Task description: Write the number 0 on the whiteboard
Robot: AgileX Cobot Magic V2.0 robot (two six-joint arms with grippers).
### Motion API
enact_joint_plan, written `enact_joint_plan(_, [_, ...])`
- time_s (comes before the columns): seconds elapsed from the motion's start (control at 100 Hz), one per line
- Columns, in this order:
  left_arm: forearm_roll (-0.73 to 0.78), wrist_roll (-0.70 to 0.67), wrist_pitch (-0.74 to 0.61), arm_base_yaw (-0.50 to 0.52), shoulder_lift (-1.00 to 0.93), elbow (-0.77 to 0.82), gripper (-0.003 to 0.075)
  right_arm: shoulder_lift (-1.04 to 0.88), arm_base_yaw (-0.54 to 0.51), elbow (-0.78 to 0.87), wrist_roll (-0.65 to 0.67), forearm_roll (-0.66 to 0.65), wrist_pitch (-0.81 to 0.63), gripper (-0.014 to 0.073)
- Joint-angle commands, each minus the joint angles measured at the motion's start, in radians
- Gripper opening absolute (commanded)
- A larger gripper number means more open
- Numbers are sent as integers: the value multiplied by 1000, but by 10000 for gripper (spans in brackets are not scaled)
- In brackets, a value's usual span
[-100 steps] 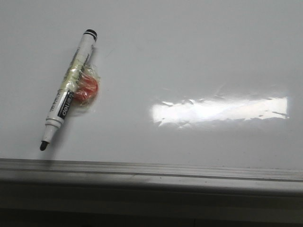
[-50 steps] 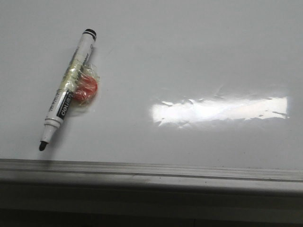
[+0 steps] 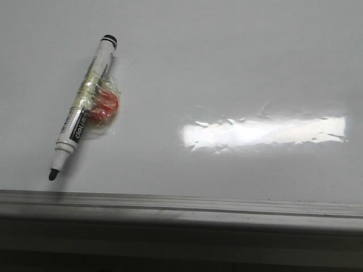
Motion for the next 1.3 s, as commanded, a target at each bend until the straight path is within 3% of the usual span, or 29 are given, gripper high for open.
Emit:
enact_joint_plan(0.0, [-29,2,15,-67,76,-91,286,23,-4,-34,-3,-10,-71,239])
enact_joint_plan(0.14, [135,-194,29,-181,183,-165,205,23,-4,-34,-3,-10,-62,278])
enact_joint_plan(0.27, [332,-437,81,-309,272,-230,205,23,-4,-34,-3,-10,-46,278])
enact_joint_plan(0.39, [372,-552,103,-406,343,-277,222,23,-4,-34,-3,-10,-38,278])
enact_joint_plan(0.61, [372,-611,42,-478,448,-307,353,23,-4,-34,-3,-10,-32,278])
enact_joint_plan(0.81, [403,-611,19,-476,515,-307,351,23,-4,-34,-3,-10,-14,277])
enact_joint_plan(1.14, [422,-611,-6,-476,605,-307,262,23,-4,-34,-3,-10,-10,276])
enact_joint_plan(1.29, [444,-604,3,-476,610,-307,100,23,-4,-34,-3,-6,-10,276])
